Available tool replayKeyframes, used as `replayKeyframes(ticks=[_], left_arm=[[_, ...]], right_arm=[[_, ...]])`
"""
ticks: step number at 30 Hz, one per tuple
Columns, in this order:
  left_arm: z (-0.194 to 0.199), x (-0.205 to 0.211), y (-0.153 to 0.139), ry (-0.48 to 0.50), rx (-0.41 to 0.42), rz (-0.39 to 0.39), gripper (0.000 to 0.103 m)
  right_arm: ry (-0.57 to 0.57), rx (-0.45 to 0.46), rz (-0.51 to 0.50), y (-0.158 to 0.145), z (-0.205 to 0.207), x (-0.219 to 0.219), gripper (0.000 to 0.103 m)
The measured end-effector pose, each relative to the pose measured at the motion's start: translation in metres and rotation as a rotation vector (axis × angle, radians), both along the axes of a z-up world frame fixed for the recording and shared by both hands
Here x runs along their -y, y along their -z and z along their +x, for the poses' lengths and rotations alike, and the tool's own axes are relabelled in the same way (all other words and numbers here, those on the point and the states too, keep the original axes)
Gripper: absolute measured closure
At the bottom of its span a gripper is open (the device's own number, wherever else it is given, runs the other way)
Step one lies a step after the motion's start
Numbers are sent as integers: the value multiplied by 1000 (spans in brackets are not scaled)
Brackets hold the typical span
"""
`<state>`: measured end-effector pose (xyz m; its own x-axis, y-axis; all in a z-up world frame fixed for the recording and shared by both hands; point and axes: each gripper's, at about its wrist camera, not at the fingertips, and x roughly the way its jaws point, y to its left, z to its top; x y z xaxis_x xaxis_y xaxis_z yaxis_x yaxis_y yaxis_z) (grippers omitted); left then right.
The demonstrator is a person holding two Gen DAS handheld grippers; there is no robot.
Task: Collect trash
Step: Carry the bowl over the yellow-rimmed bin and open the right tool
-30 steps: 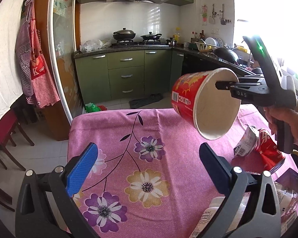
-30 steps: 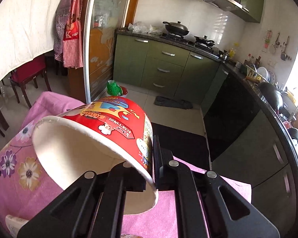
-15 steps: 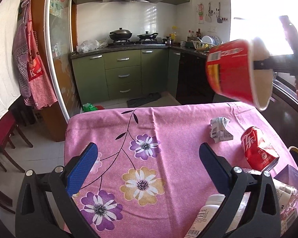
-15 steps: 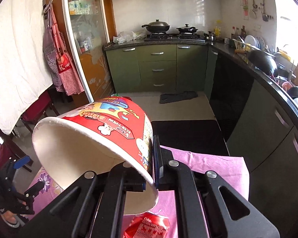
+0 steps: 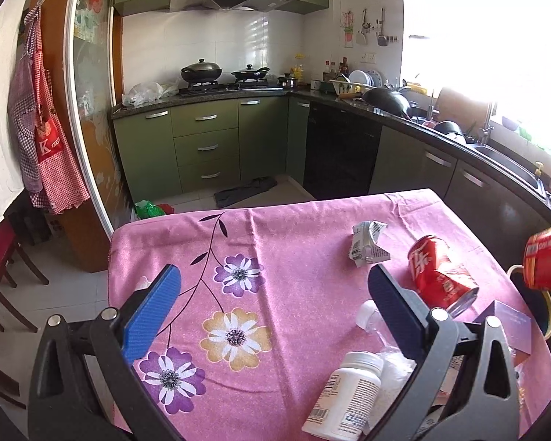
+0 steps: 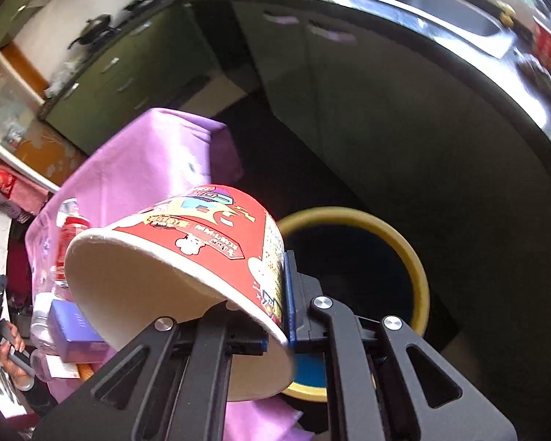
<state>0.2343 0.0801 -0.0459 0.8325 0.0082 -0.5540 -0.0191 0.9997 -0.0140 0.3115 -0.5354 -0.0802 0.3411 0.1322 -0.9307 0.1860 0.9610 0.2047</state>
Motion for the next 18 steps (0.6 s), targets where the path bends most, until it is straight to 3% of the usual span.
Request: replayKeyframes(ticks=[7,16,18], left_arm=[[-33,26,-22,93,-20,-2,6],[-73,53,-33,162,-57,12,6],[-79,59,-32,184,-69,13,6]], right_arm=[[57,-190,49,89,-3,65,94],[-22,-333,15,150,7,80,92],[-32,-354,7,157,6,82,87]])
